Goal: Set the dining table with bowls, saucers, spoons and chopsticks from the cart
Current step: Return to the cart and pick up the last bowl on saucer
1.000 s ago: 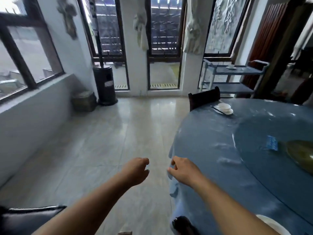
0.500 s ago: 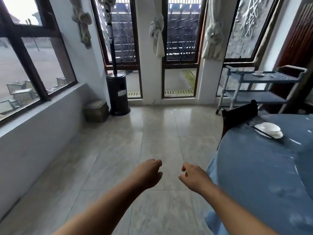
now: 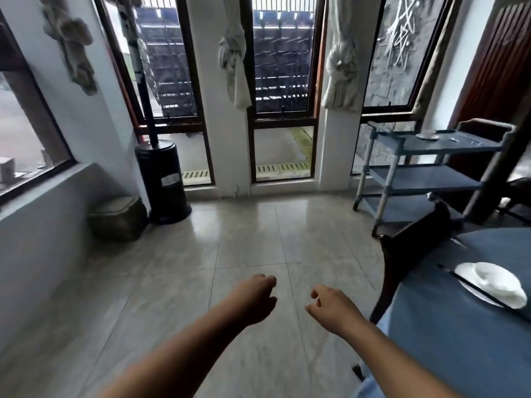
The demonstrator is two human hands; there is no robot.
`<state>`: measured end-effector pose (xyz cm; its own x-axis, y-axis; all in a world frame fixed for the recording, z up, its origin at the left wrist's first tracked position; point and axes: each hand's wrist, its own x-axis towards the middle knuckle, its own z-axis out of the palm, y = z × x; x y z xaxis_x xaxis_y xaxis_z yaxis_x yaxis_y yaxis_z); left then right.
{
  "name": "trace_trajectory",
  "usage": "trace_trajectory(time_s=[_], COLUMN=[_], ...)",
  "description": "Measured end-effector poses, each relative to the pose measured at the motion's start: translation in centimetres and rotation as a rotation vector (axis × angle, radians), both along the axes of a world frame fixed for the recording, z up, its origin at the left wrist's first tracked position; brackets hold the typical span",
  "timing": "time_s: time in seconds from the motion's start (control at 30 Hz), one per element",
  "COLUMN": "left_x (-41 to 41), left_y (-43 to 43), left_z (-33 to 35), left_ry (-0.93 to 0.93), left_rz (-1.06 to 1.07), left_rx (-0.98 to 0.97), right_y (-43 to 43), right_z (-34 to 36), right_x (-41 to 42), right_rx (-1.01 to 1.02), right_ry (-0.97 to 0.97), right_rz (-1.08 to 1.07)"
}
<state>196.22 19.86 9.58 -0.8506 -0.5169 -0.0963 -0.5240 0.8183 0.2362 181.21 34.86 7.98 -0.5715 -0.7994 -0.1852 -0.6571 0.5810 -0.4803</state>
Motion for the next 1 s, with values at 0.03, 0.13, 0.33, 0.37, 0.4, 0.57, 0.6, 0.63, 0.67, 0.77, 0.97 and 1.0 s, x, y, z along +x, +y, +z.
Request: trace_trajectory(time_s=[0.03,0.13,0.33,0.37,0.4,0.57,0.6,0.63,0.67,0.77,0.97,1.0], left_x=[-1.9,-7.6,-22.0,-25.6,-28.0,-44.2,-47.8,-51.1,-54.3,-64.1,-83.2,-86.3], left_y=[-1.4,-5.8,-15.4,-17.5,-19.0,-27.9,-29.3,-30.3,-31.0,-32.5,-32.6,-32.4], left_z=[0.3,0.6,-0.8,-1.4,-1.6,-2.3,-2.0,-1.7,-1.5,-1.1,-2.2,-2.5], left_ry=[0.001,0.012,-0.003,-0.006,-0.009,-0.034,-0.042,-0.054,-0.06,-0.075,-0.12,-0.129], left_rz=[-0.002,-0.019,-0.096,-0.119,-0.135,-0.232,-0.262,-0.295,-0.324,-0.415,-0.605,-0.622], left_rx=[0.004,-0.004,0.01,0.015,0.021,0.026,0.027,0.025,0.027,0.037,0.036,0.032], right_y=[-1.3,-5.1,-13.7,-15.6,-16.9,-24.3,-25.4,-26.1,-26.6,-27.3,-26.5,-26.1], right_z=[0.2,0.2,-2.1,-2.7,-2.8,-2.9,-2.6,-2.2,-1.9,-1.4,-2.6,-3.0], right_x=[-1.8,-7.3,-20.4,-23.6,-25.8,-39.5,-42.3,-44.9,-47.5,-55.3,-71.8,-74.8], right_rx=[-0.002,-0.005,0.005,0.018,0.033,0.078,0.08,0.086,0.09,0.09,0.078,0.068], right_ry=[-0.008,-0.02,-0.051,-0.05,-0.047,-0.043,-0.049,-0.051,-0.056,-0.074,-0.045,-0.049], right_rz=[-0.015,-0.042,-0.116,-0.134,-0.14,-0.27,-0.299,-0.323,-0.356,-0.473,-0.635,-0.661])
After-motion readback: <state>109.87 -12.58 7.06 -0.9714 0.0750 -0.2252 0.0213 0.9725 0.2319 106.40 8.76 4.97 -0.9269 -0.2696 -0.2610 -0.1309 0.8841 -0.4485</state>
